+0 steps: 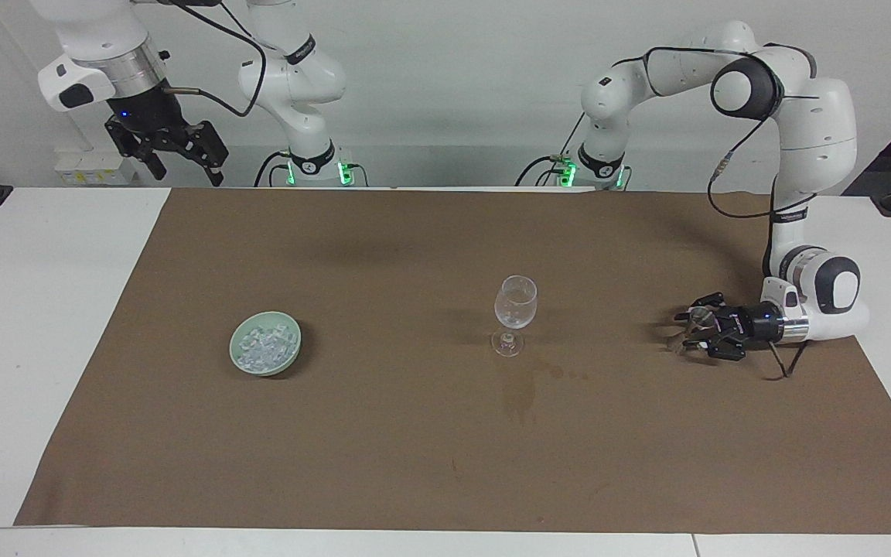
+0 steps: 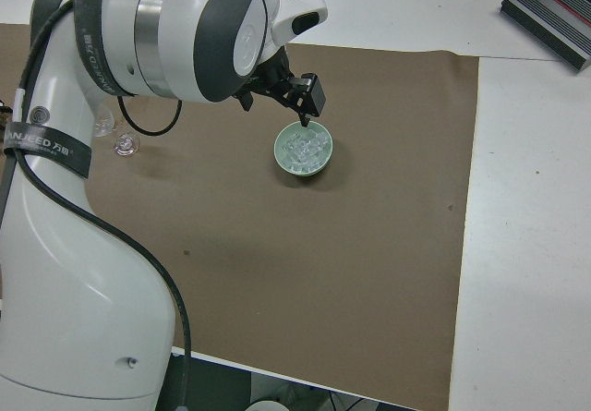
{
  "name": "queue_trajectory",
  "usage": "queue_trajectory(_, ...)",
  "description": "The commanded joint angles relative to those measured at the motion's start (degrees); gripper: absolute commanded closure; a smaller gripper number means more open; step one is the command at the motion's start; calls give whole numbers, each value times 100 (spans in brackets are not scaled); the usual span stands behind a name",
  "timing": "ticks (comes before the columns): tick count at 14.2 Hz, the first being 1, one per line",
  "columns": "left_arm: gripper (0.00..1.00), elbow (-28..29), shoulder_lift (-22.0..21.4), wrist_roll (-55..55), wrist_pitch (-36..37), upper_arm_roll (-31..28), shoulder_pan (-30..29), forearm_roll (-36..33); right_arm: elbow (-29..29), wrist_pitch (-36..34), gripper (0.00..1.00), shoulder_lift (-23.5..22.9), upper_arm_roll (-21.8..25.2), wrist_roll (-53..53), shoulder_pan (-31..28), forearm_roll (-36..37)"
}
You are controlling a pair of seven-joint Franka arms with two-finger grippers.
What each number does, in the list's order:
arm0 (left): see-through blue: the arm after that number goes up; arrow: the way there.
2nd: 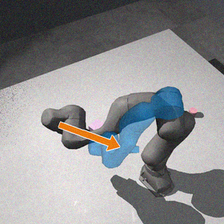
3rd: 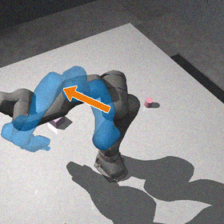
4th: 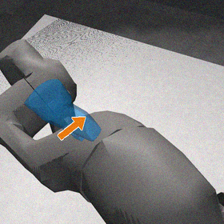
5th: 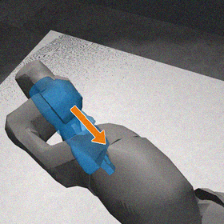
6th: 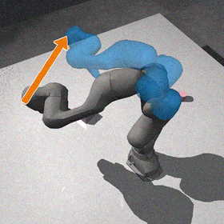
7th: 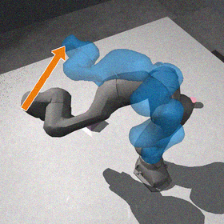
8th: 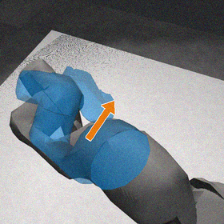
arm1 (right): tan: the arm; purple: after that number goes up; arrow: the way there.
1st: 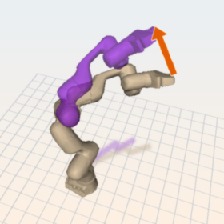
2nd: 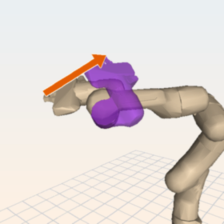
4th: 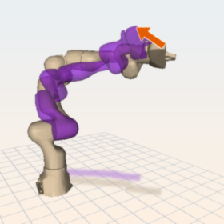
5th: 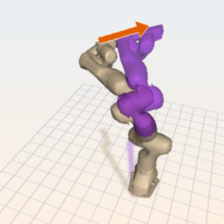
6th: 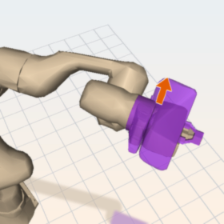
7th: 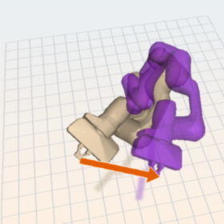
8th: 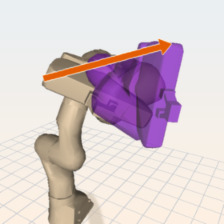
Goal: Pour wine and add ice with both arms
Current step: 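Reach the left gripper to the metal shot cup and grasp it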
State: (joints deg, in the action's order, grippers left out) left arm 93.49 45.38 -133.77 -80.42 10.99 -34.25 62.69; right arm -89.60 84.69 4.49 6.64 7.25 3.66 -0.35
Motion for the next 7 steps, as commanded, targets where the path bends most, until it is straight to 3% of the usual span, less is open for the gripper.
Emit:
queue_trajectory(1,49,73,14,-193,88,79,-152,121,-110,4,0,96,13,-92,-23,-115)
queue_trajectory(7,63,64,5,-193,88,79,-222,121,-110,4,0,96,4,-92,-23,-123)
